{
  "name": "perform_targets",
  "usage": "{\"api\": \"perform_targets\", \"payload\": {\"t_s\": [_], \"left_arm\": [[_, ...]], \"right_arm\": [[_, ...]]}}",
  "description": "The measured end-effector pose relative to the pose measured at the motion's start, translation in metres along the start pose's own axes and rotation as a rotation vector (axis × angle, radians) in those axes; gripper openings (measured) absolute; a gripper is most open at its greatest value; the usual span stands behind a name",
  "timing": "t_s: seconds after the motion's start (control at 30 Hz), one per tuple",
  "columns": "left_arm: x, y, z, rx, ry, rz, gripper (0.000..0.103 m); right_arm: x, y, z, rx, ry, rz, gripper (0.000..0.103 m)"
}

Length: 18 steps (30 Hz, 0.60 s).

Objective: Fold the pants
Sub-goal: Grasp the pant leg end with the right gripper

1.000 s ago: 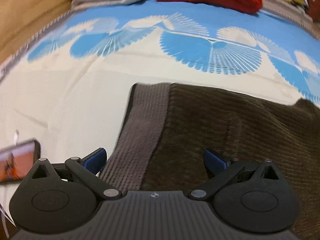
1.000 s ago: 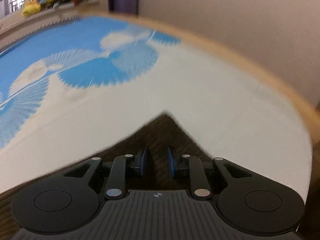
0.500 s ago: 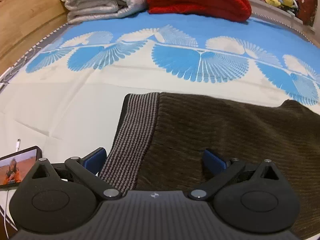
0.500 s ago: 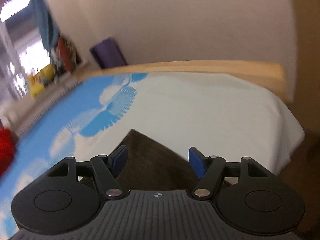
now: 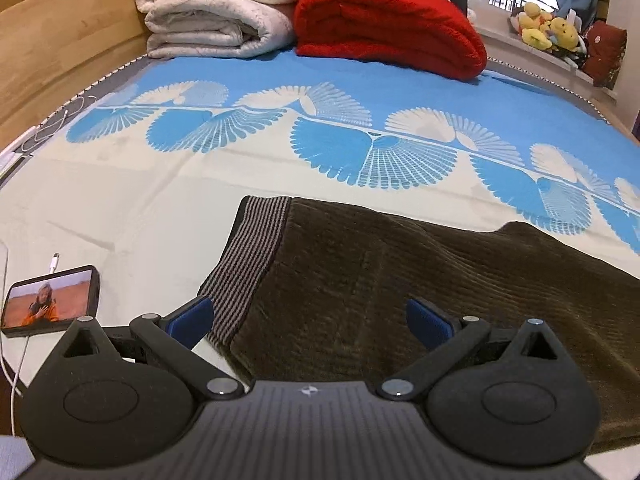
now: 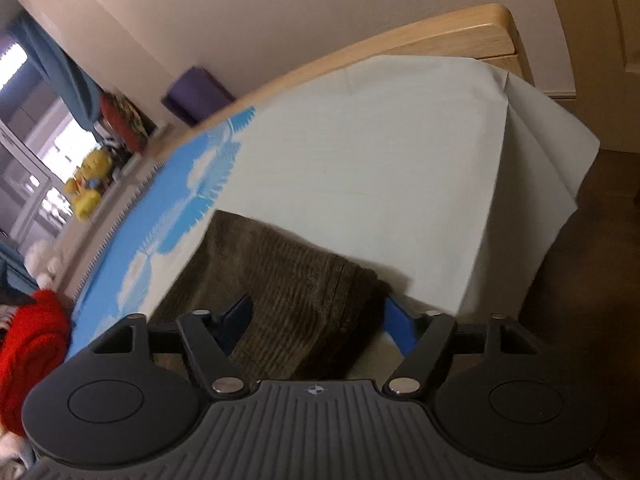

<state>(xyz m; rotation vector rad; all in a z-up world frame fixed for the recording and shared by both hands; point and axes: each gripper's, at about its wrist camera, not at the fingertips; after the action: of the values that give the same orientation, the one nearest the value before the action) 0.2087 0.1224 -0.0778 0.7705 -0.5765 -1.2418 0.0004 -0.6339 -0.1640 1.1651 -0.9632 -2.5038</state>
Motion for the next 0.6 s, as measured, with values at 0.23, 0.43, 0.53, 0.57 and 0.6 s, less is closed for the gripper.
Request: {"api": "perform_targets", "payload": {"t_s": [0.23,0.43,0.53,0.57,0.6], "left_arm": [[0.010,-0.008,0.016,-0.011,-0.050,0.026,0.103],[0.020,-0.019,0.013,-0.056,-0.068,0.020,0.103],[0.019,-0.019,0.019,-0.038,-0.064,0.017,0.103],[0.018,-0.018,0.020,-0.035,-0.063,0.021,0.103],[0.016,-0.017,0.021,-0.034,-0.061,0.025,0.103]], "right_arm": [[0.016,-0.011,0.019,0.019,0.052,-0.159,0.077],[0.015,-0.020,0.017,0.027,0.089,-0.179,0.078],[0.013,-0.011,-0.002,0.013,0.106,-0.235,0.079],[0.013,-0.009,-0.007,0.009,0.112,-0.261,0.079],[0.014,-0.007,-0.011,0.010,0.113,-0.278,0.078]]}}
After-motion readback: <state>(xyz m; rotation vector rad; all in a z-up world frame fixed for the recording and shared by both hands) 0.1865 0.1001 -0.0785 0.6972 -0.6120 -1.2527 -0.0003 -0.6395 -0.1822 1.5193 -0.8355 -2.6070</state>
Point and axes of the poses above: each gripper's, at about its wrist camera, not at the fingertips, and z roughly against the way its jaws point, x to its right, y to its top, and after that the axes turned 10 degrees about x, right-handed
